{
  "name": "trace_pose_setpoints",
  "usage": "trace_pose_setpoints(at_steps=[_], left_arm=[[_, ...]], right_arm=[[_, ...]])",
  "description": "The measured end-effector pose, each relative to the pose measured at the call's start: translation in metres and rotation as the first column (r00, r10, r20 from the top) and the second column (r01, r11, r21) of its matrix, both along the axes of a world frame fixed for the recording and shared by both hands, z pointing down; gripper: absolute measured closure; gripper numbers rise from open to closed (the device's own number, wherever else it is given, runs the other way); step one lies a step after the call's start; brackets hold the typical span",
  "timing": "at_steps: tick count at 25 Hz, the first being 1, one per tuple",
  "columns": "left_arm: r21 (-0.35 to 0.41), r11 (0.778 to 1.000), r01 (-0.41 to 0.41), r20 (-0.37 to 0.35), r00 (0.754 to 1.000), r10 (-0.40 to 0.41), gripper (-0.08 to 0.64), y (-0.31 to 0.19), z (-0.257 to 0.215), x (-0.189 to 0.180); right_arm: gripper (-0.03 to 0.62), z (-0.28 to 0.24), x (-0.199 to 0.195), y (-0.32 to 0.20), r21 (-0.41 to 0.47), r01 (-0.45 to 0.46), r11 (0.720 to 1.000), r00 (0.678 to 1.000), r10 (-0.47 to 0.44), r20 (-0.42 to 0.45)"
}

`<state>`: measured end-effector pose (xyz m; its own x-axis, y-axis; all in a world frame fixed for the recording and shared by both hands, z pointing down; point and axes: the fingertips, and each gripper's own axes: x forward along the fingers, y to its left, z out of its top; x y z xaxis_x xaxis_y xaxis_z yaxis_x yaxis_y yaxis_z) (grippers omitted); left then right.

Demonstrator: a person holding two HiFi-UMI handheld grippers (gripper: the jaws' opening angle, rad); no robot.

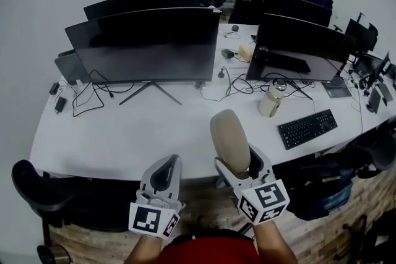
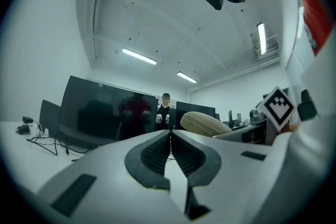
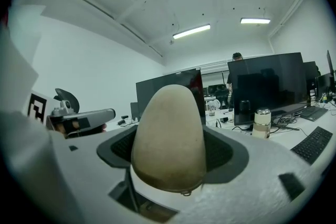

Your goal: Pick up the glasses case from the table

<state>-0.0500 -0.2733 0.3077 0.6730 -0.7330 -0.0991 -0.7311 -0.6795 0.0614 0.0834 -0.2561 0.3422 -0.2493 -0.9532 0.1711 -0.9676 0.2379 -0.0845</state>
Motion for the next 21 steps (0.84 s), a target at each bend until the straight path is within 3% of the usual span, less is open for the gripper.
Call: trace_pose_setpoints(at_steps=[21], left_arm=[[0.009, 1.000, 0.001, 0.009, 1.000, -0.001, 0.549, -0.018, -0.006, 0.007]], right_arm=[[0.225, 0.004, 0.006, -0.001, -0.018, -0.029, 0.999, 1.000, 0.029, 0.005]])
